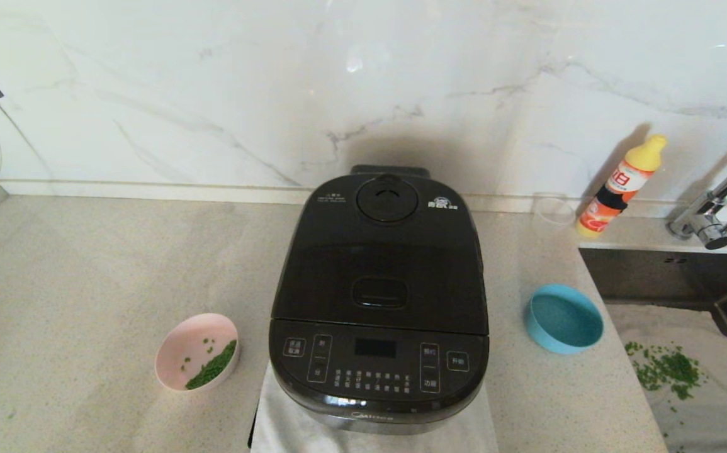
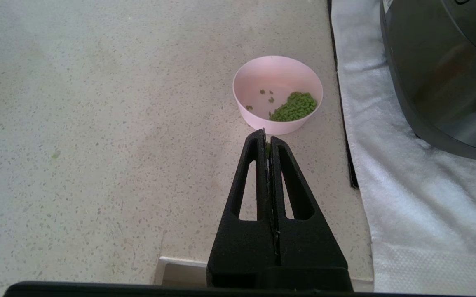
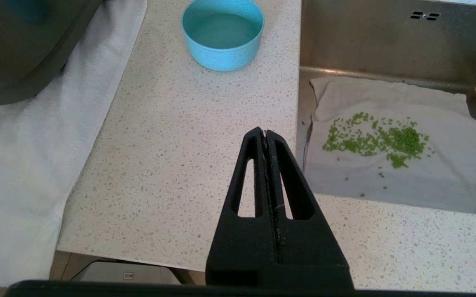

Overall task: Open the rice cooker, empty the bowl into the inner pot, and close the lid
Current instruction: Open the rice cooker

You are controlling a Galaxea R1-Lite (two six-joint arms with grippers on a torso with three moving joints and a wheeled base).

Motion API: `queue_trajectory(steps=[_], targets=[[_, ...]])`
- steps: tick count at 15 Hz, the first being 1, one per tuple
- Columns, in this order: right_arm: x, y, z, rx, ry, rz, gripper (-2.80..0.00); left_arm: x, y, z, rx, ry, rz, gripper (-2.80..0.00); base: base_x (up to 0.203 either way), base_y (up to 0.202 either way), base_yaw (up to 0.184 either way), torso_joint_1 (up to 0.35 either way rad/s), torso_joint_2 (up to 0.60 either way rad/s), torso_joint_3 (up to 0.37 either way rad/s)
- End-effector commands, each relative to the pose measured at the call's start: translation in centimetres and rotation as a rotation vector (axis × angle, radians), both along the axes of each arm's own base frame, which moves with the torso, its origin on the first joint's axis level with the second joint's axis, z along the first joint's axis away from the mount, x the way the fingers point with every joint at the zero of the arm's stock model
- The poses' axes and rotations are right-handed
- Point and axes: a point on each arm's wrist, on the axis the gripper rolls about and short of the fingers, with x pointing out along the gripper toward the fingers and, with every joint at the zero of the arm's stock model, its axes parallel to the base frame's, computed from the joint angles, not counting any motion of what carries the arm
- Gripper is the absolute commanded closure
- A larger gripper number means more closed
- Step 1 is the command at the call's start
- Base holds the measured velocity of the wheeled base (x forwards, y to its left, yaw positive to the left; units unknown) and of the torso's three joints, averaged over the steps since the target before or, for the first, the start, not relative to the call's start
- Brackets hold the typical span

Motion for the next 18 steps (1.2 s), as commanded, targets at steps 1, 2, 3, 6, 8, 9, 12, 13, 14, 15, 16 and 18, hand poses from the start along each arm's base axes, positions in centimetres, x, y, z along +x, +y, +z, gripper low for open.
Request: queue_trajectory(steps=[1, 2, 3, 6, 8, 9, 12, 13, 14, 15, 16, 18], targets=[[0.0, 0.0, 0.0, 0.001, -0.002, 0.0, 0.0, 0.1, 0.0, -0.2, 0.0, 0.007, 0.001, 0.0, 0.0, 0.0, 0.0, 0.0, 0.0, 0.0], [0.0, 0.0, 0.0, 0.001, -0.002, 0.0, 0.0, 0.1, 0.0, -0.2, 0.001, 0.008, 0.001, 0.0, 0.0, 0.0, 0.0, 0.0, 0.0, 0.0], [0.0, 0.0, 0.0, 0.001, -0.002, 0.0, 0.0, 0.1, 0.0, -0.2, 0.002, 0.009, 0.0, 0.0, 0.0, 0.0, 0.0, 0.0, 0.0, 0.0], [0.0, 0.0, 0.0, 0.001, -0.002, 0.0, 0.0, 0.1, 0.0, -0.2, 0.0, 0.01, 0.001, 0.0, 0.0, 0.0, 0.0, 0.0, 0.0, 0.0], [0.0, 0.0, 0.0, 0.001, -0.002, 0.0, 0.0, 0.1, 0.0, -0.2, -0.003, 0.009, 0.002, 0.0, 0.0, 0.0, 0.0, 0.0, 0.0, 0.0], [0.0, 0.0, 0.0, 0.001, -0.002, 0.0, 0.0, 0.1, 0.0, -0.2, -0.003, 0.012, 0.002, 0.0, 0.0, 0.0, 0.0, 0.0, 0.0, 0.0], [0.0, 0.0, 0.0, 0.001, -0.002, 0.0, 0.0, -0.9, 0.0, 2.8, -0.004, -0.069, 0.0, 0.0, 0.0, 0.0, 0.0, 0.0, 0.0, 0.0], [0.0, 0.0, 0.0, 0.001, -0.002, 0.0, 0.0, -1.4, 0.0, 5.0, -0.005, -0.093, -0.006, 0.0, 0.0, 0.0, 0.0, 0.0, 0.0, 0.0], [0.0, 0.0, 0.0, 0.001, -0.002, 0.0, 0.0, -1.6, -0.1, 7.2, -0.005, -0.097, -0.024, 0.0, 0.0, 0.0, 0.0, 0.0, 0.0, 0.0], [0.0, 0.0, 0.0, 0.001, -0.002, 0.0, 0.0, -1.3, -0.1, 9.3, -0.006, -0.083, -0.053, 0.0, 0.0, 0.0, 0.0, 0.0, 0.0, 0.0], [0.0, 0.0, 0.0, 0.001, -0.002, 0.0, 0.0, -0.6, -0.2, 11.5, -0.01, -0.062, -0.092, 0.0, 0.0, 0.0, 0.0, 0.0, 0.0, 0.0], [0.0, 0.0, 0.0, 0.001, -0.002, 0.002, 0.0, 2.1, -0.4, 16.0, -0.035, -0.002, -0.18, 0.0, 0.0, 0.0, 0.0, 0.0, 0.0, 0.0]])
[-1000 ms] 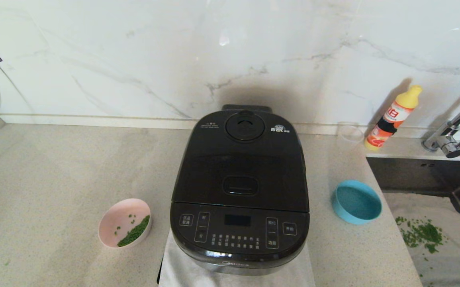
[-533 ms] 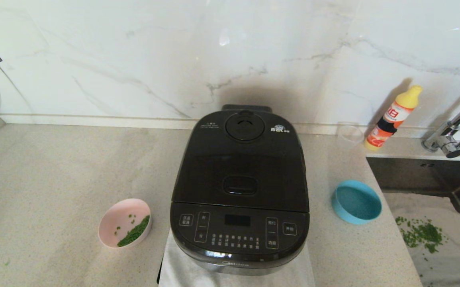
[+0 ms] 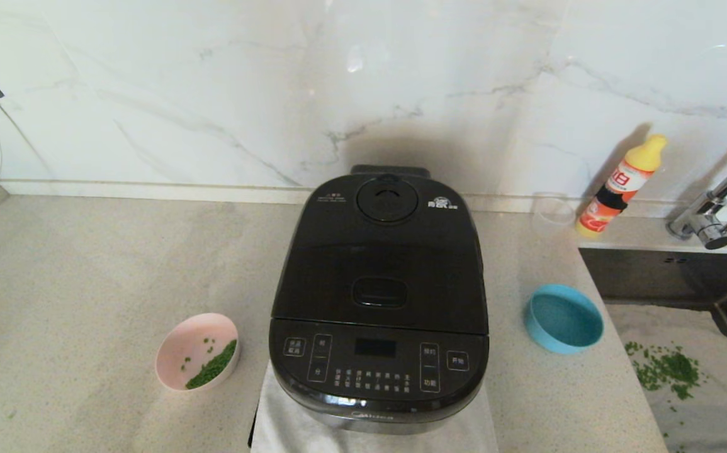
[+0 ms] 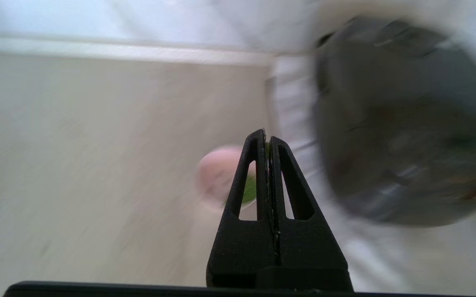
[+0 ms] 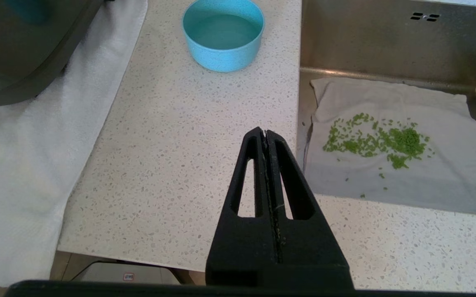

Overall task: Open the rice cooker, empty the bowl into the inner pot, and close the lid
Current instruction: Open the rice cooker

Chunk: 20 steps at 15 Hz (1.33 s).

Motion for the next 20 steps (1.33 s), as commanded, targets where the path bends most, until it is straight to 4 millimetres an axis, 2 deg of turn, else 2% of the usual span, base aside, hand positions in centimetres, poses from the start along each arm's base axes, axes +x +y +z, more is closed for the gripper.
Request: queue_trajectory(steps=[1, 3, 5, 7, 9, 11, 14, 17, 20], targets=[[0.0, 0.0, 0.0, 0.0, 0.0, 0.001, 0.0, 5.0, -0.2, 4.9, -0.02, 0.135, -0.084, 0.0, 0.0, 0.0, 0.0, 0.0, 0.0, 0.0], [0.0, 0.0, 0.0, 0.0, 0.0, 0.001, 0.0, 9.4, -0.4, 8.1, -0.056, 0.216, -0.184, 0.0, 0.0, 0.0, 0.0, 0.0, 0.0, 0.0], [0.0, 0.0, 0.0, 0.0, 0.0, 0.001, 0.0, 14.5, -1.1, 10.0, -0.091, 0.301, -0.294, 0.0, 0.0, 0.0, 0.0, 0.0, 0.0, 0.0], [0.0, 0.0, 0.0, 0.0, 0.0, 0.001, 0.0, 19.4, -2.7, 11.0, -0.127, 0.385, -0.403, 0.0, 0.0, 0.0, 0.0, 0.0, 0.0, 0.0], [0.0, 0.0, 0.0, 0.0, 0.0, 0.001, 0.0, 23.2, -5.8, 11.7, -0.168, 0.451, -0.538, 0.0, 0.0, 0.0, 0.0, 0.0, 0.0, 0.0], [0.0, 0.0, 0.0, 0.0, 0.0, 0.001, 0.0, 24.5, -9.1, 12.0, -0.205, 0.504, -0.662, 0.0, 0.0, 0.0, 0.0, 0.001, 0.01, -0.002], [0.0, 0.0, 0.0, 0.0, 0.0, 0.001, 0.0, 24.1, -12.6, 11.1, -0.19, 0.573, -0.766, 0.0, 0.0, 0.0, 0.0, 0.0, 0.0, 0.0], [0.0, 0.0, 0.0, 0.0, 0.0, 0.001, 0.0, 24.8, -16.1, 8.8, -0.138, 0.634, -0.689, 0.0, 0.0, 0.0, 0.0, 0.0, 0.0, 0.0], [0.0, 0.0, 0.0, 0.0, 0.0, 0.001, 0.0, 24.8, -17.6, 7.1, -0.099, 0.68, -0.667, 0.0, 0.0, 0.0, 0.0, 0.0, 0.0, 0.0]])
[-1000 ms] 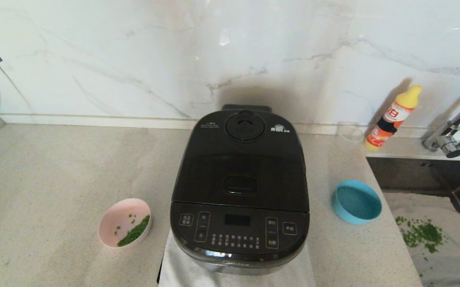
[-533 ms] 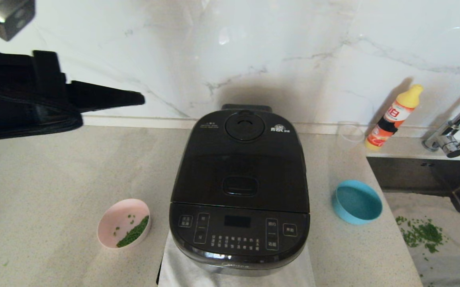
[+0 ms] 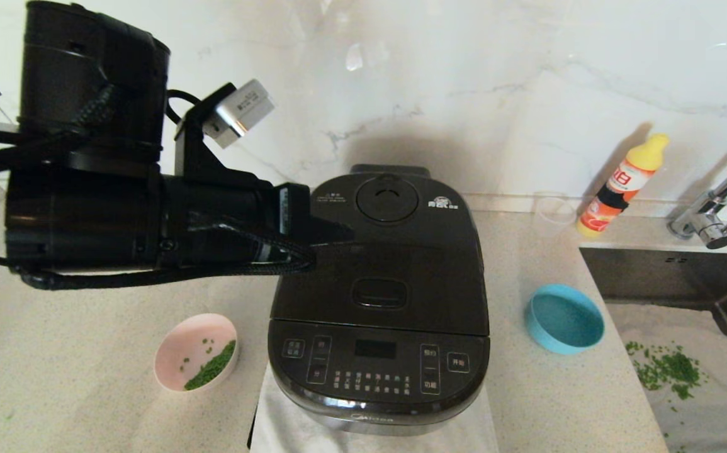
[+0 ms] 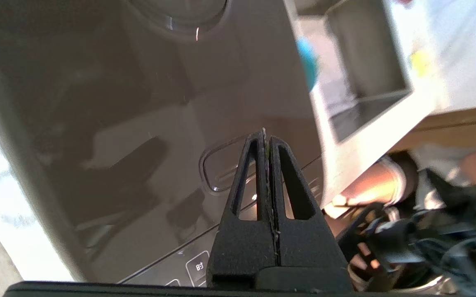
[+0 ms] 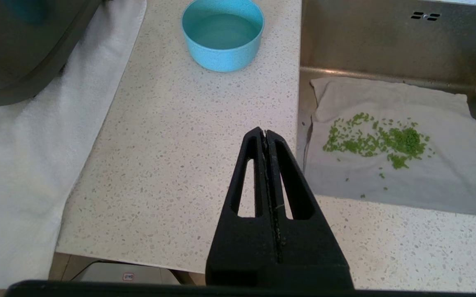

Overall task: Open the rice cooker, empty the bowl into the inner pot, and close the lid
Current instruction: Open the rice cooker

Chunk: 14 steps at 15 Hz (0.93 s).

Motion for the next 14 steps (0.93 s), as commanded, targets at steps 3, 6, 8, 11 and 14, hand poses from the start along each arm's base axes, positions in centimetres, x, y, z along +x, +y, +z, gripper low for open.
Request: queue_trajectory(steps=[3, 6, 8, 11, 14], targets=[[0.0, 0.0, 0.0, 0.0, 0.0, 0.001, 0.0, 0.2, -2.1, -2.9, 0.095, 0.053, 0.021, 0.0, 0.0, 0.0, 0.0, 0.0, 0.0, 0.0], [0.0, 0.0, 0.0, 0.0, 0.0, 0.001, 0.0, 0.6, -2.6, -3.9, 0.11, 0.065, 0.026, 0.0, 0.0, 0.0, 0.0, 0.0, 0.0, 0.0], [0.0, 0.0, 0.0, 0.0, 0.0, 0.001, 0.0, 1.4, -3.2, -4.7, 0.107, 0.051, 0.042, 0.0, 0.0, 0.0, 0.0, 0.0, 0.0, 0.0], [0.0, 0.0, 0.0, 0.0, 0.0, 0.001, 0.0, 1.8, -3.5, -5.3, 0.112, 0.054, 0.047, 0.0, 0.0, 0.0, 0.0, 0.0, 0.0, 0.0], [0.0, 0.0, 0.0, 0.0, 0.0, 0.001, 0.0, 1.9, -3.6, -5.4, 0.119, 0.051, 0.063, 0.0, 0.0, 0.0, 0.0, 0.0, 0.0, 0.0]])
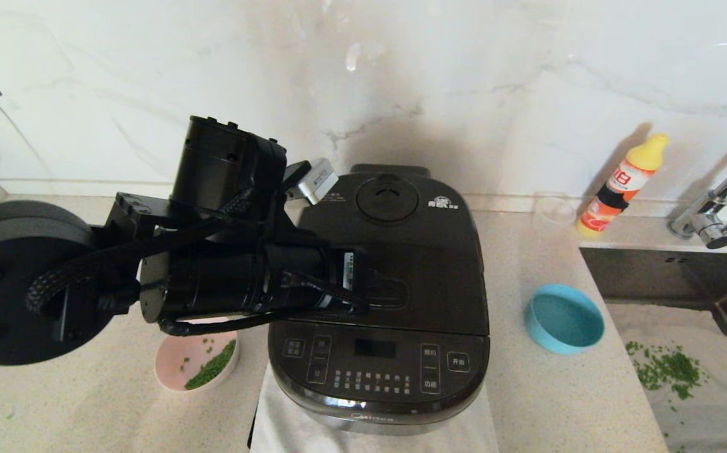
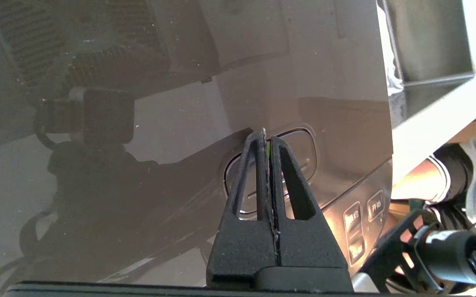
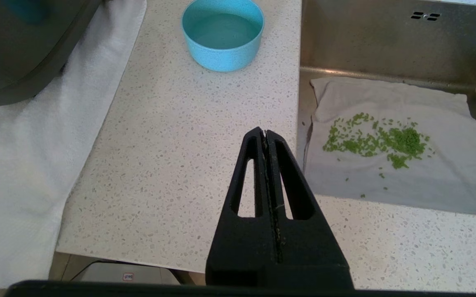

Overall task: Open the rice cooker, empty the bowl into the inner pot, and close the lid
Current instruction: Open the rice cooker

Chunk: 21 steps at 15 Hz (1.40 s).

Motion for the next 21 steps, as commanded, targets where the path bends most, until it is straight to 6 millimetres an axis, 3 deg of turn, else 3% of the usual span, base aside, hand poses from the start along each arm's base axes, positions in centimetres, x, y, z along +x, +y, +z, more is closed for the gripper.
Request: queue_trajectory(steps=[1, 8, 12, 21], targets=[[0.0, 0.0, 0.0, 0.0, 0.0, 0.0, 0.0, 0.2, -0.2, -0.2, 0.007, 0.003, 0.013, 0.0, 0.0, 0.0, 0.0, 0.0, 0.0, 0.0], [0.0, 0.0, 0.0, 0.0, 0.0, 0.0, 0.0, -1.3, 0.7, 0.0, -0.031, 0.034, 0.024, 0.0, 0.0, 0.0, 0.0, 0.0, 0.0, 0.0], [0.0, 0.0, 0.0, 0.0, 0.0, 0.0, 0.0, -2.4, 0.7, -0.9, -0.022, 0.068, 0.007, 0.0, 0.0, 0.0, 0.0, 0.0, 0.0, 0.0], [0.0, 0.0, 0.0, 0.0, 0.0, 0.0, 0.0, -1.4, -0.2, -1.4, -0.045, 0.037, 0.027, 0.0, 0.0, 0.0, 0.0, 0.0, 0.0, 0.0]])
